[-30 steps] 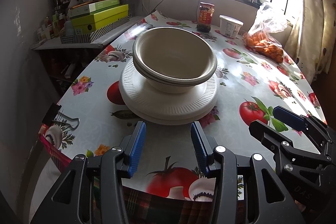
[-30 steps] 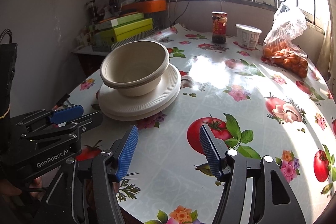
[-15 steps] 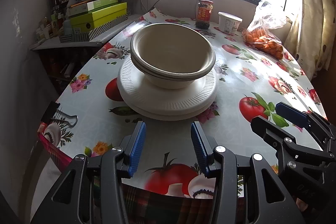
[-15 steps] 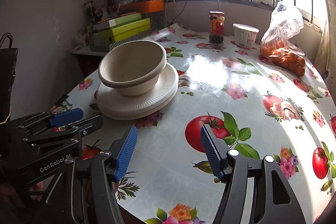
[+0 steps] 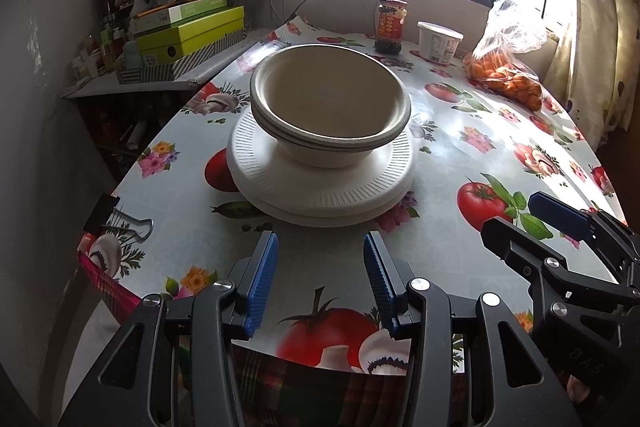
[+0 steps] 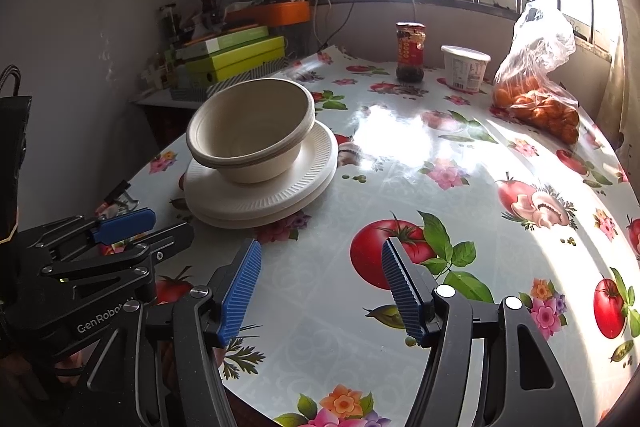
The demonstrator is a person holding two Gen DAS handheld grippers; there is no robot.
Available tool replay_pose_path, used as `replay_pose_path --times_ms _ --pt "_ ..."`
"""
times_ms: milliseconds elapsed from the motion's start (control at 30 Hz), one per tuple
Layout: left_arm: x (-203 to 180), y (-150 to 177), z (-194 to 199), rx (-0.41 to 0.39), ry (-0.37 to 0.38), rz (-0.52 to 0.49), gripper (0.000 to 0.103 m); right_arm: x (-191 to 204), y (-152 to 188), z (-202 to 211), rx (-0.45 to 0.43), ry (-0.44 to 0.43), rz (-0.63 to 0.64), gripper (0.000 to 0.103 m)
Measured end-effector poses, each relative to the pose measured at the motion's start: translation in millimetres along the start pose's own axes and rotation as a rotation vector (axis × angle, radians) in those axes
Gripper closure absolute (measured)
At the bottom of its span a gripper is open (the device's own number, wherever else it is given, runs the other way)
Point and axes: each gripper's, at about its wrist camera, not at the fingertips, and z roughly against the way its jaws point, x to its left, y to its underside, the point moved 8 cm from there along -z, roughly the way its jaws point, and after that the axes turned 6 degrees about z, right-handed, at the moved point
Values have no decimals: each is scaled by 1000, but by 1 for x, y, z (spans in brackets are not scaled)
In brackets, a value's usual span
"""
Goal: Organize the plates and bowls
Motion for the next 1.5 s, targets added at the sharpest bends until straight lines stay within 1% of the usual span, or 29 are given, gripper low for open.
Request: replay_pose_path --times_ms 1500 --pt "-1 2 -4 11 -6 -11 57 0 0 0 -1 -1 1 39"
